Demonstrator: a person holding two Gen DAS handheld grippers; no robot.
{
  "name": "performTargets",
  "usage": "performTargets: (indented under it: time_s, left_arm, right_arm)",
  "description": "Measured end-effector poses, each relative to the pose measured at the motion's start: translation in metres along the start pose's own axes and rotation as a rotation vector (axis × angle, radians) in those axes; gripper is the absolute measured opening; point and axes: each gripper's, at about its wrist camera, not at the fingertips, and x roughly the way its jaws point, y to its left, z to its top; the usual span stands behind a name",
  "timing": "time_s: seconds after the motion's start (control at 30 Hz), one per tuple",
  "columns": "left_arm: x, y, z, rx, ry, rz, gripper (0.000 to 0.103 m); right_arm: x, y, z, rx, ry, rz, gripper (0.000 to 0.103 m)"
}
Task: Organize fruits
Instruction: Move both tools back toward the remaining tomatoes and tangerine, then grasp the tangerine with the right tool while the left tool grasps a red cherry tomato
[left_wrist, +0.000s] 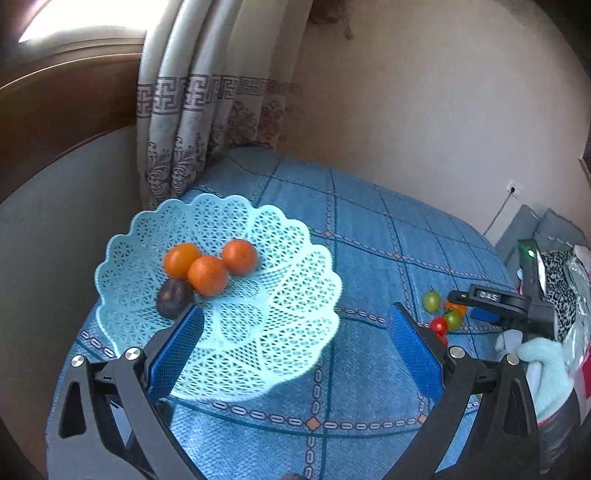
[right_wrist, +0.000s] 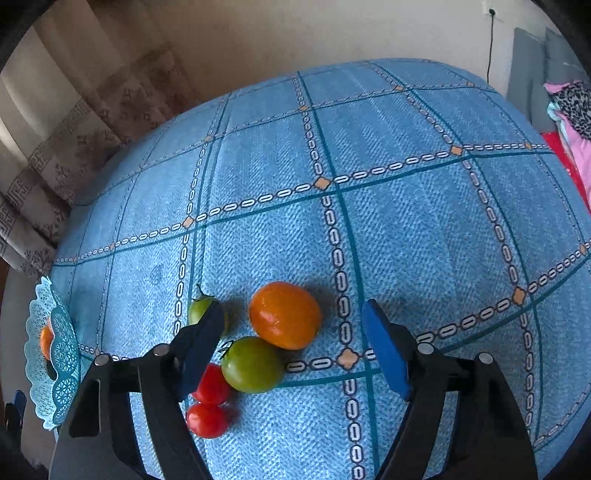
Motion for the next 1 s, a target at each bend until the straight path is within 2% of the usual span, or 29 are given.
performTargets:
  time_s: [0.27, 0.57, 0.7, 1.0]
  left_arm:
    - [0.013, -0.036, -0.011, 0.112, 0.032, -0.03, 0.1]
    - [0.041, -0.09, -0.028, 0.265, 0.092, -0.047, 0.1]
    - [0.056, -0.112, -0.036, 0.324, 0.127, -0.061, 0.1]
    - [0.088, -0.146, -0.048, 0.395, 0.173, -0.084, 0.1]
  right_arm:
    - [0.013, 0.008, 0.001, -0.027, 0.011, -0.022, 0.064]
    - [0.014, 0.012, 0.0, -0.063, 0.002, -0.031, 0.045]
    - [0.01, 0.006, -0.002, -0.06, -0.002, -0.012, 0.041]
    - [-0.004, -0.021, -0.007, -0.033, -0.012, 0.033, 0.041]
